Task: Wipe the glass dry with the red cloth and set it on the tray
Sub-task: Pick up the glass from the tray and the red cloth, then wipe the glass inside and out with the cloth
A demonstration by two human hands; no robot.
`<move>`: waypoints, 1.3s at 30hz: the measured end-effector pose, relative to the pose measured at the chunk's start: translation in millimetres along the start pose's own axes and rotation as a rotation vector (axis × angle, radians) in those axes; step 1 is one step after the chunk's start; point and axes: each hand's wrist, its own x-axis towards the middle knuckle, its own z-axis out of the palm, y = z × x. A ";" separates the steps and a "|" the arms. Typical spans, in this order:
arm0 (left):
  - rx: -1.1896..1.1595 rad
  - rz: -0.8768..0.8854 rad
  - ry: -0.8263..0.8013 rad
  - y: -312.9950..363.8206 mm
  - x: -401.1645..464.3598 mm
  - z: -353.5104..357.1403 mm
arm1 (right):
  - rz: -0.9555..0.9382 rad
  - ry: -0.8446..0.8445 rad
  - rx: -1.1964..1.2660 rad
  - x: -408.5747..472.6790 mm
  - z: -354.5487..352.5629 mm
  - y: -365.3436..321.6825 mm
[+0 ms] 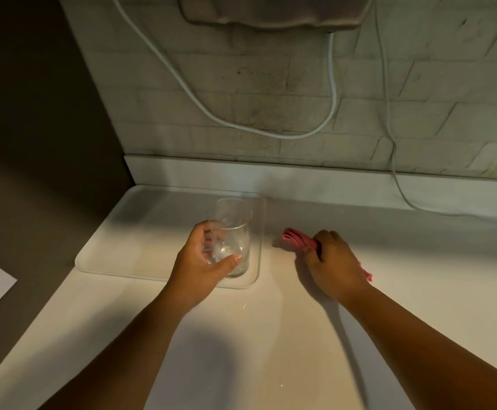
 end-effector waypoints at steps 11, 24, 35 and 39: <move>-0.487 -0.029 0.002 41.4 -8.1 16.5 | 0.266 -0.004 0.953 -30.4 -50.4 -43.9; -0.584 -0.124 -0.100 76.9 -37.2 48.9 | -0.279 0.312 0.690 -75.6 -60.8 -139.3; -0.563 -0.199 -0.091 89.0 -43.5 49.3 | -0.355 0.377 0.313 -62.6 -63.4 -138.2; -0.543 -0.180 -0.071 91.6 -45.1 50.2 | -0.360 0.415 0.367 -53.4 -64.2 -136.4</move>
